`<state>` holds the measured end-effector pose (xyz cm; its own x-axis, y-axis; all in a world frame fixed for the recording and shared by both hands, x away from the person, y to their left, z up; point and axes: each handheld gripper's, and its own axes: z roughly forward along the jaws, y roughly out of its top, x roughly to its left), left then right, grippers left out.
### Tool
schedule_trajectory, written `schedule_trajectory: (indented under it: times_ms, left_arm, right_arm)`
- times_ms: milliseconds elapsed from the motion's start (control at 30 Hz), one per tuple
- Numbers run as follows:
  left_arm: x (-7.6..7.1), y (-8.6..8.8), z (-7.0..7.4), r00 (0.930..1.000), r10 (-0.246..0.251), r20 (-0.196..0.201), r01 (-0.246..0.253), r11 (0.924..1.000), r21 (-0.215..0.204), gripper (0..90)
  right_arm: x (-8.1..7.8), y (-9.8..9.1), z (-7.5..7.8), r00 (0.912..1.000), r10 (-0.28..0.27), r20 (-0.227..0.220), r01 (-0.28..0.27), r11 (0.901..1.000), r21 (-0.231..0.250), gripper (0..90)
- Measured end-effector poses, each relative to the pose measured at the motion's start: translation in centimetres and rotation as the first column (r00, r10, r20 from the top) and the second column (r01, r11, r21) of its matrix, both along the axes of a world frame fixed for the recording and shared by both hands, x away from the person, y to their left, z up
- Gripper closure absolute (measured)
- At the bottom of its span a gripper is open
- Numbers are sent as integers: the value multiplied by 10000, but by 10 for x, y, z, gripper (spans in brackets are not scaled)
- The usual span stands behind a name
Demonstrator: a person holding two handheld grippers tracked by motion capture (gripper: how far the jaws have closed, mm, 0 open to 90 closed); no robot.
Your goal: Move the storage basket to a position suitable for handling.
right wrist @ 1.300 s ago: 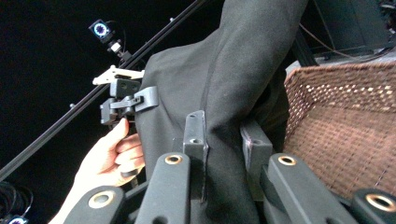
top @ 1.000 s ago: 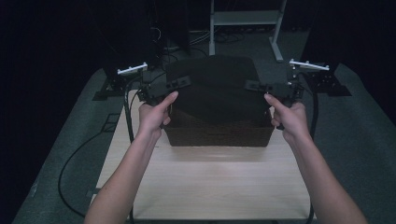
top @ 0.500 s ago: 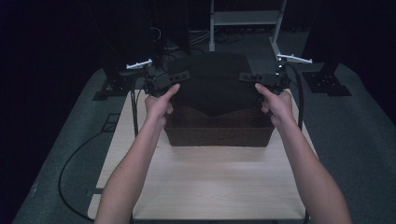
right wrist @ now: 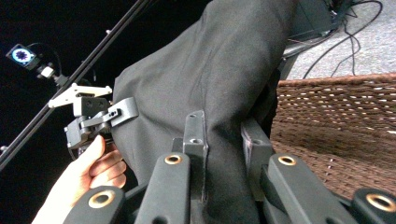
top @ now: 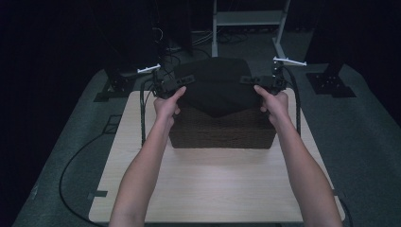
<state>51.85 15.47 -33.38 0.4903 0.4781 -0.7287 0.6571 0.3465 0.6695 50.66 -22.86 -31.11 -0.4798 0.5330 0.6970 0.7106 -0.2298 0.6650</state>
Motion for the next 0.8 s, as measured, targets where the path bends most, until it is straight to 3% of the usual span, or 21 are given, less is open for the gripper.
schedule_trajectory:
  times_ms: [300,500,800]
  left_arm:
    - [16,-5,-23,9996,71,-272,-63,9995,297,559]
    - [16,-5,-33,9992,134,-370,-118,9990,441,559]
    - [15,-8,-42,9983,216,-548,-173,9969,773,558]
  right_arm:
    - [19,-3,-26,9995,-128,-294,116,9991,-410,759]
    - [23,-1,-42,9985,-177,-518,160,9993,-335,759]
    - [24,2,-54,9971,-218,-736,170,9977,-660,759]
